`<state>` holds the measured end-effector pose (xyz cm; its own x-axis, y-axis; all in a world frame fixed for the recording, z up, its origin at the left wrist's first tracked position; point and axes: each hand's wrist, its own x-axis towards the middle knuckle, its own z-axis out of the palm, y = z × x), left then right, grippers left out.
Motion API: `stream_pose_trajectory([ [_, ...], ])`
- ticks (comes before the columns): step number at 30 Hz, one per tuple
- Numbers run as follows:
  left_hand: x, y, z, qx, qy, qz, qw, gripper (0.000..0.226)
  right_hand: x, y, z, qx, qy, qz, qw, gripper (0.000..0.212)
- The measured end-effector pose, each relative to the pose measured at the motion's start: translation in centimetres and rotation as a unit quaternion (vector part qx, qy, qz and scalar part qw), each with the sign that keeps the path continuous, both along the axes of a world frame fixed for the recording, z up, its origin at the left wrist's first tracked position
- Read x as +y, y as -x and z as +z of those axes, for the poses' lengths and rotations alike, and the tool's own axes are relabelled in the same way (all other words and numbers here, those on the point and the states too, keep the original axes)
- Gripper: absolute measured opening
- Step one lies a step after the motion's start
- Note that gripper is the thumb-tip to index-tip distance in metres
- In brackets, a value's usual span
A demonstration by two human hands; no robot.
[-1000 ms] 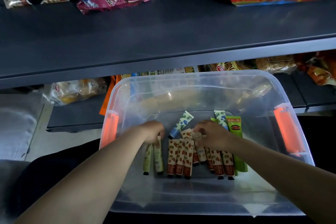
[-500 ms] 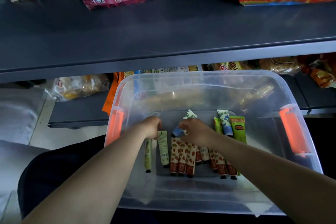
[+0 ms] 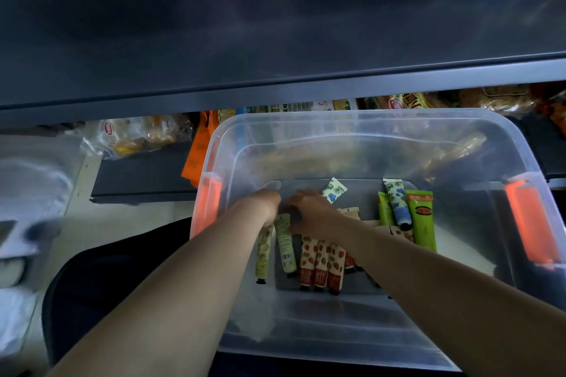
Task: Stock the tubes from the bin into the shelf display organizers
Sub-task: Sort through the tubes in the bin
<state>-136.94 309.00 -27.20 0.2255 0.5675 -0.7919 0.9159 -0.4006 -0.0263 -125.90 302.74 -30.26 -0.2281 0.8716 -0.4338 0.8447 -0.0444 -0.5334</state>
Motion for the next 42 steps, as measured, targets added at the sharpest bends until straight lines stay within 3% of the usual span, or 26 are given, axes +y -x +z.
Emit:
stream_pose_trajectory([
  [11,0.6,0.1,-0.4,-0.007,0.047,-0.015,0.999,0.039,0.9,0.7,-0.4,-0.042,0.025,0.048,0.998,0.047],
  [15,0.3,0.1,-0.4,0.002,0.085,-0.031,0.996,0.043,0.1,-0.7,0.6,0.064,0.084,0.012,0.994,0.033],
  [22,0.4,0.0,1.8,-0.034,0.104,-0.022,0.994,0.018,-2.4,-3.7,2.8,0.144,0.083,-0.07,0.984,0.017],
  [26,0.5,0.2,4.1,-0.072,0.053,-0.016,0.996,0.033,-2.8,-4.8,4.0,0.127,0.049,-0.108,0.985,0.019],
  [32,0.7,0.7,8.3,-0.166,-0.02,0.024,0.986,0.019,-2.9,-5.4,8.1,0.101,-0.011,-0.137,0.985,0.012],
  [42,1.2,1.4,19.9,-0.358,-0.113,0.095,0.922,0.016,-0.4,-7.0,23.6,0.055,-0.217,-0.1,0.97,0.012],
])
